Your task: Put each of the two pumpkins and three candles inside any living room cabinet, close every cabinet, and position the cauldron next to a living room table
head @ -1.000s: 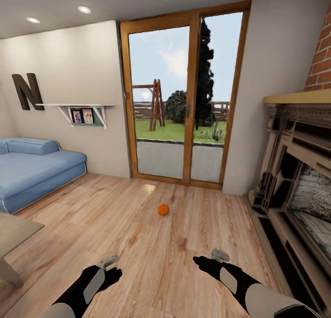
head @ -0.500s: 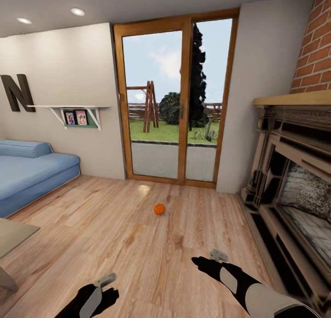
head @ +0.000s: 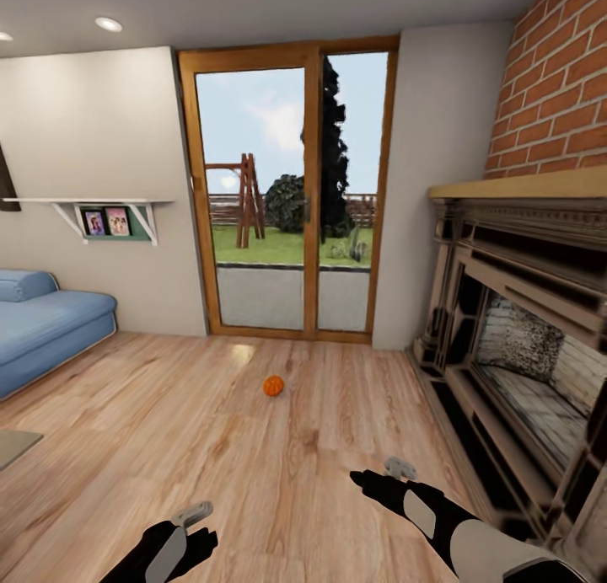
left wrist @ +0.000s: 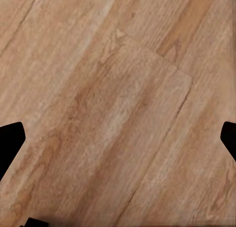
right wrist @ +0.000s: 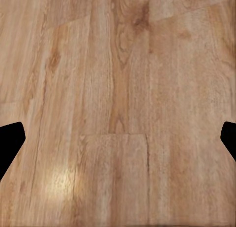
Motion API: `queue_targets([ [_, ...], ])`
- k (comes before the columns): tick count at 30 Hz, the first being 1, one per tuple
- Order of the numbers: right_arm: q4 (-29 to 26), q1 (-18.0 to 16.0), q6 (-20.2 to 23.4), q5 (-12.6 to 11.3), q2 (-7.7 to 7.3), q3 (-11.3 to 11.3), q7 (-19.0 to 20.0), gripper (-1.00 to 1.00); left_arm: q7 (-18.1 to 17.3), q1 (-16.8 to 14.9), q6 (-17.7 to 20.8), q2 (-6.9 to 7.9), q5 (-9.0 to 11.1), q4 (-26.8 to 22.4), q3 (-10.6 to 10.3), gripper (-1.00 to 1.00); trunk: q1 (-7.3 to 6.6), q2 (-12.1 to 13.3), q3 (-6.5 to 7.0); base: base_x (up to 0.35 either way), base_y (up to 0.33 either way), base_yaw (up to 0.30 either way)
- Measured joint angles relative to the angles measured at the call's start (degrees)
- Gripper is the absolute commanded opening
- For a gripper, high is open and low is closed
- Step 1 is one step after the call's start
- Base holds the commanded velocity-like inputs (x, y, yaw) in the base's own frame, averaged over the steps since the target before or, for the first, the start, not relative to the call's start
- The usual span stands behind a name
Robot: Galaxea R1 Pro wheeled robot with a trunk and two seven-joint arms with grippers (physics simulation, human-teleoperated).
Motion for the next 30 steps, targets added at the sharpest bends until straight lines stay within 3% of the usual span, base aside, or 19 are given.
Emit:
queue_targets([
  [14,-0.13,0.0,0.06,-0.04,0.0,-0.07,0.13,1.0,0.0,0.0,0.01,-0.07,0.0,-0.01,-0.04,1.0,0.0,0.0,0.83,-0.149,0.178,-0.166],
  [30,0.0,0.0,2.53,-0.35,-0.01,-0.57,3.46,1.0,0.0,0.04,-0.78,-0.22,0.0,-0.01,-0.13,1.0,0.01,0.0,-0.16,-0.087,0.06,-0.155],
])
